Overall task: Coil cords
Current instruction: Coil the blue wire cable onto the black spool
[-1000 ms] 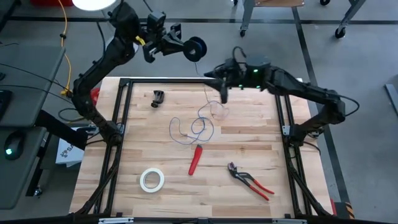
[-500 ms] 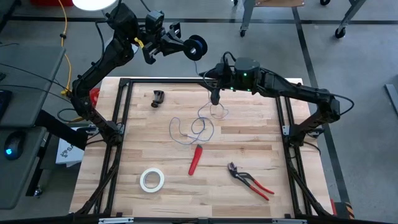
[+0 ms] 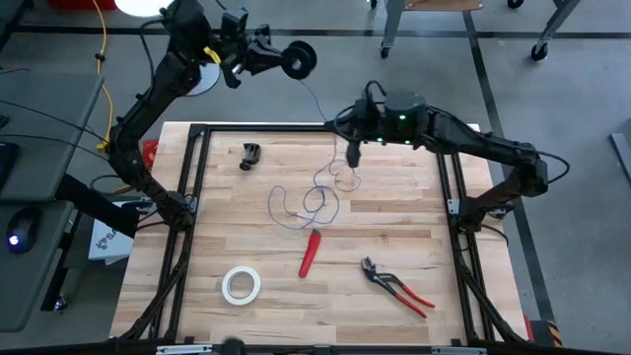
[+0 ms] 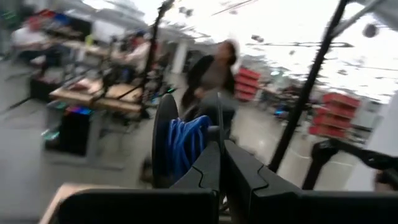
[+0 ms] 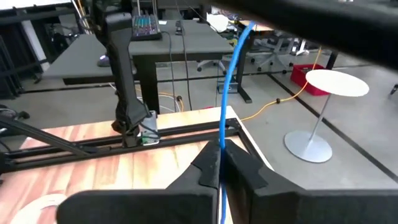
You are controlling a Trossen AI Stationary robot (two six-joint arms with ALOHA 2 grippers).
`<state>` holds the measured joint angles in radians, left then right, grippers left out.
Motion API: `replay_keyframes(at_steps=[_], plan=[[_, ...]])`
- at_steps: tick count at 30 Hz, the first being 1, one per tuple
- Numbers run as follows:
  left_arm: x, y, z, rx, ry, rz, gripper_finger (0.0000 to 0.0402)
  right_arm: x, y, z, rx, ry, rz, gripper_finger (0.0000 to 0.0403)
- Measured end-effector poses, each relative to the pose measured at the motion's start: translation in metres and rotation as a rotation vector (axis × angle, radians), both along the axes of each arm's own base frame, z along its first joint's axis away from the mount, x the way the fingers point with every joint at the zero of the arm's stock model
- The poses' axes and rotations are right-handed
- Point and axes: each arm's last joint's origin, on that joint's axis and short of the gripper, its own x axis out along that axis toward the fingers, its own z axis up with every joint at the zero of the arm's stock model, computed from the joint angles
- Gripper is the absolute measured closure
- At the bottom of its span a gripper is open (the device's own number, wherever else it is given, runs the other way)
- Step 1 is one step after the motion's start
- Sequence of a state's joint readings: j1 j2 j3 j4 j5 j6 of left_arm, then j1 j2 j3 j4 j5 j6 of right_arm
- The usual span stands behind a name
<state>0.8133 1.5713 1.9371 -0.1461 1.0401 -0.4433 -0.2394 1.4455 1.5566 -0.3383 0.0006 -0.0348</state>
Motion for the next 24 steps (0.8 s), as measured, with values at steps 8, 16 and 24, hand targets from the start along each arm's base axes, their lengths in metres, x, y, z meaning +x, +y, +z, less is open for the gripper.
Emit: replay_keyframes(at_steps=[8, 16, 24], plan=[[-0.027, 0.013, -0.027, -0.147, 0.235, 0.108, 0.0401, -0.032, 0.007, 0.023, 0.013, -0.054, -0.023, 0.0402], [-0.013, -0.015, -0.057, -0.205, 0.461, 0.014, 0.0401, -0.043, 0.0, 0.029, -0.001, -0.077, -0.089, 0.0402], [0.034, -0.045, -0.07, -0.179, 0.51, -0.152, 0.0401, -0.045, -0.009, 0.036, -0.013, -0.151, -0.118, 0.0403]])
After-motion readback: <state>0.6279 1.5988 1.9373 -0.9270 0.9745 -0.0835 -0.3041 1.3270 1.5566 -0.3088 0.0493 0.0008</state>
